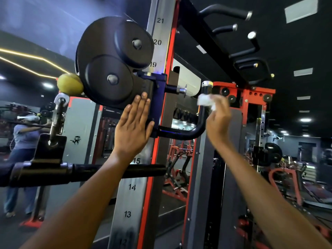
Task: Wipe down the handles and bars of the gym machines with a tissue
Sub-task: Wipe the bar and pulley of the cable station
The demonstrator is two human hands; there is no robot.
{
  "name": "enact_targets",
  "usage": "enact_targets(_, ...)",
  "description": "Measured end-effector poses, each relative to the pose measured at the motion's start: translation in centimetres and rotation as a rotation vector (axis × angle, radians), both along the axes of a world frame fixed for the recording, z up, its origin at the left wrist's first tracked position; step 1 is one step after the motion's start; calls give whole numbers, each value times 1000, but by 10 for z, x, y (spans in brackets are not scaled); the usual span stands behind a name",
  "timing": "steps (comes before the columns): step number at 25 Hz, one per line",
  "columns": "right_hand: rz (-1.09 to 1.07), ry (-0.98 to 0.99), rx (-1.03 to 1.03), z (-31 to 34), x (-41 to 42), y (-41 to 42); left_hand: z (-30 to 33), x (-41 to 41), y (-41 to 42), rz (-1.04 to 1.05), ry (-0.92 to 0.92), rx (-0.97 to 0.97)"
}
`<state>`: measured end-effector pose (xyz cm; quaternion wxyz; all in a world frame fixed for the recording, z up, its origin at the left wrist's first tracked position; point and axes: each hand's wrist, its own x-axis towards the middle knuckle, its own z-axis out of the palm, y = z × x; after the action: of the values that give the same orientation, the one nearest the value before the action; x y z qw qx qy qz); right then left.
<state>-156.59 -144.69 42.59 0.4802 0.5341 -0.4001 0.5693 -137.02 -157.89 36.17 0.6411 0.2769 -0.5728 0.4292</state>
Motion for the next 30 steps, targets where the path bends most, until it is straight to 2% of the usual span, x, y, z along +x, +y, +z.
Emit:
enact_targets(1, -4, -140, -56, 25, -4, 1, 0, -1, 0, 1, -2, -3)
enact_targets(2, -48, -239, -4, 47, -4, 0, 0, -1, 0, 3, -5, -6)
enact_targets(4, -157, -346, 237, 66, -3, -17, 0, -1, -1, 4, -5, -9)
enact_targets(5, -167, -382, 279, 66, -2, -26, -1, -1, 0, 2, -6, -7)
enact_targets(9, -33, -619, 168, 25, -1, -36, -2, 0, 1, -9, -4, -5)
enact_targets(14, 361, -959, 247, -62, 27, -44, -1, -3, -1, -15, -4, 2)
enact_targets(17, 858, -1140, 195, -80, 88, -66, -2, -3, -4, -1, -2, -18)
enact_targets(18, 938, -1197, 171, -76, 108, -68, -2, -2, -5, 10, -7, -23)
enact_targets(20, 959, -1272, 216, -68, 124, -68, -1, 1, -5, 8, -17, -35)
enact_targets(22, 906, -1205, 394, -64, 117, -53, -2, 2, -5, -6, -27, -33)
enact_targets(23, 794, -1098, 435, -63, 110, -40, -4, 1, -5, -8, -25, -27)
enact_targets(24, 621, -935, 392, -59, 99, -28, -4, 1, -4, -14, -20, -24)
enact_targets(26, 90, -447, 204, -49, 66, -14, -3, 0, -2, -29, -14, -25)
enact_targets(28, -399, -35, 181, -47, 26, -21, -2, 0, -1, -28, -17, -28)
enact_targets(29, -519, 51, 194, -53, 8, -29, -2, 0, -1, -22, -19, -21)
enact_targets(30, -549, 61, 201, -62, 0, -38, -2, 1, -1, -16, -18, -14)
